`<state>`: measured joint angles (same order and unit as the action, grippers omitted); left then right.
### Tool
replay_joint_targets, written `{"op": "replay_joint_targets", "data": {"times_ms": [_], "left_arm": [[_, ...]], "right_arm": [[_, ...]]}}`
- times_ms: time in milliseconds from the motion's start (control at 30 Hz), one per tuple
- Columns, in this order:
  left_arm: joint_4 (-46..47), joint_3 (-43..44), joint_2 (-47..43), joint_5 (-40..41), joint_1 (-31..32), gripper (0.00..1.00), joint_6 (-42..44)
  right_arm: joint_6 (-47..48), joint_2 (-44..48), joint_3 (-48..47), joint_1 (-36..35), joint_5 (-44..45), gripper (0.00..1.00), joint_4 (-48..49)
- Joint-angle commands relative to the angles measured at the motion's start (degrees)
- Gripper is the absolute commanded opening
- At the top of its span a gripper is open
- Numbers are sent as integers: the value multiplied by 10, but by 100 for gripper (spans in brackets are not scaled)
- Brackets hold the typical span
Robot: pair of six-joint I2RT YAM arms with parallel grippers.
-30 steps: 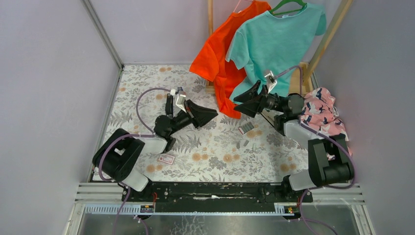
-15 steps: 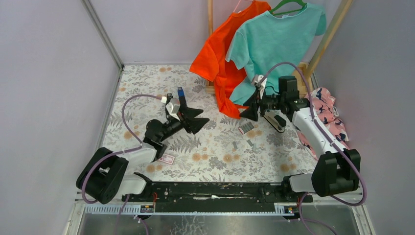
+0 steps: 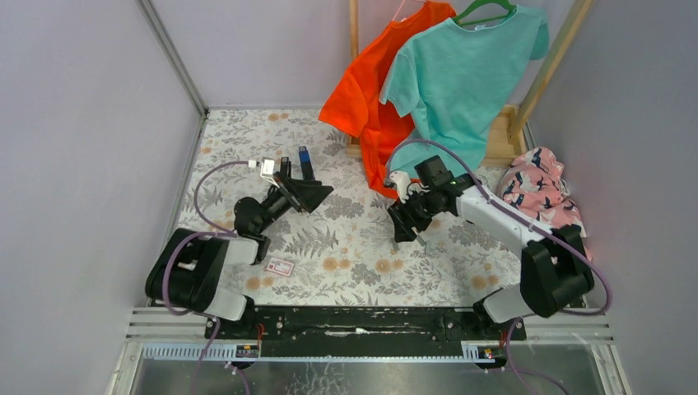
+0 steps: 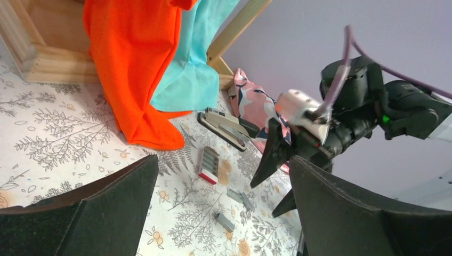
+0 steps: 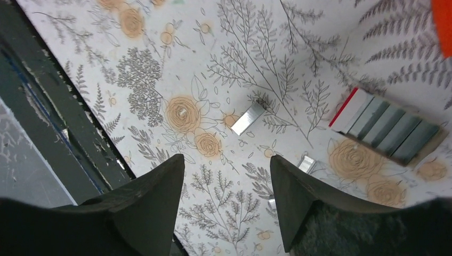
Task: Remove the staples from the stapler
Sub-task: Pick up the staple from the center of the board.
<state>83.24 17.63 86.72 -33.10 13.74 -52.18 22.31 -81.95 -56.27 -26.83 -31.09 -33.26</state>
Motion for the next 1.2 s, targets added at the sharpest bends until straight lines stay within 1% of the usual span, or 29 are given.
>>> {"op": "replay_joint_targets", "data": {"times_ms": [0,33,67,100,133,167,333,400,533,633,800,933,1067,1167], "left_arm": [[-213,22,-131,81,11,100,106],[-330,40,-175,148,30,100,172],[-438,63,-220,228,64,100,241],[-516,80,-253,308,97,100,295],[-555,87,-278,346,112,100,328],[-569,84,-299,359,115,100,334],[-519,26,-366,361,114,100,328],[-524,17,-372,362,114,100,331],[-557,19,-380,372,114,100,349],[-570,15,-389,391,114,100,356],[-583,2,-408,409,114,100,359],[-583,-12,-427,422,114,100,367],[-579,-13,-422,423,114,100,369],[-587,-5,-419,421,114,100,370]], "right_arm": [[-109,-38,-48,-50,114,67,-17],[-128,-48,-53,-58,133,66,-16],[-146,-59,-56,-63,143,66,-12],[-164,-69,-60,-66,146,65,-9],[-180,-77,-62,-69,148,65,-4],[-193,-85,-65,-76,152,64,0],[-262,-115,-66,-108,229,60,16],[-284,-119,-66,-117,260,60,23],[-310,-130,-83,-129,309,56,18],[-331,-162,-91,-145,342,57,13],[-345,-196,-105,-151,344,53,2],[-346,-192,-97,-152,346,48,2],[-351,-196,-84,-152,329,42,12],[-350,-203,-91,-152,324,41,5]]}}
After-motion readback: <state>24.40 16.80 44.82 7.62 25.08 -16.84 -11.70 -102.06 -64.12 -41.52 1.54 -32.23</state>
